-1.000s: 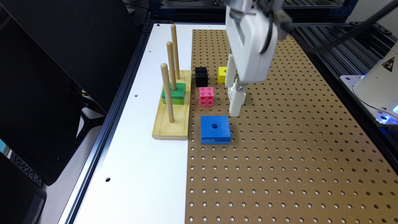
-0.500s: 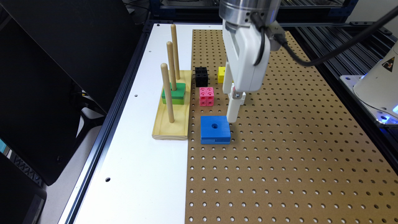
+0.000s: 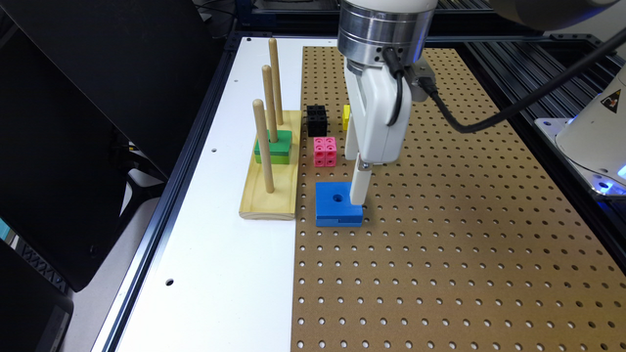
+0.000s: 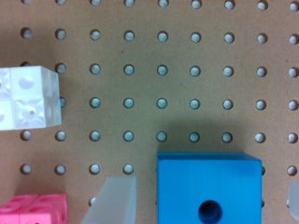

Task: Pick up blue block.

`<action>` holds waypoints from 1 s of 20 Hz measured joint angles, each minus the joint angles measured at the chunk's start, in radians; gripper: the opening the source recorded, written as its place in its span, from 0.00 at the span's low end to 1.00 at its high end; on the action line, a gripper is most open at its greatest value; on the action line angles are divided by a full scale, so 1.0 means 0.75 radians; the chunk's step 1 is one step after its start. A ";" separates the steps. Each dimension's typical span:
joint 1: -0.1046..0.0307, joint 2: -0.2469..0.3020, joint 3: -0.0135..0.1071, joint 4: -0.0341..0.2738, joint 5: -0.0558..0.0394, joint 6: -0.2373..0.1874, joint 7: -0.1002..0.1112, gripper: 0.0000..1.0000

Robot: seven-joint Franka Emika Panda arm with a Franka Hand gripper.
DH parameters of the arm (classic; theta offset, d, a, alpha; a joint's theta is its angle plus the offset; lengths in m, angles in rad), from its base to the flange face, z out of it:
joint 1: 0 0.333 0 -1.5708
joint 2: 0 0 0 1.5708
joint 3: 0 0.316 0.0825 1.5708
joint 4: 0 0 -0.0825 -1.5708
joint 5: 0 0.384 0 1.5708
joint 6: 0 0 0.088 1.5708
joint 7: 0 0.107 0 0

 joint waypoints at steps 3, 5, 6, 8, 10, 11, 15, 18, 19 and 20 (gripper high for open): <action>0.000 0.006 0.000 0.012 0.000 0.000 0.000 1.00; 0.000 0.010 0.000 0.016 0.000 0.000 0.000 1.00; 0.000 0.013 0.000 0.019 0.000 0.000 0.000 1.00; 0.000 0.020 0.000 0.023 0.000 0.000 0.000 1.00; 0.000 0.035 0.000 0.024 0.000 0.004 0.000 1.00; 0.000 0.051 0.000 0.024 0.000 0.014 0.000 1.00; -0.001 0.117 -0.003 0.025 -0.002 0.076 0.000 1.00; -0.001 0.149 -0.006 0.027 -0.003 0.107 0.000 1.00; -0.001 0.150 -0.007 0.029 -0.003 0.107 0.000 1.00; -0.001 0.149 -0.007 0.030 -0.003 0.107 0.000 1.00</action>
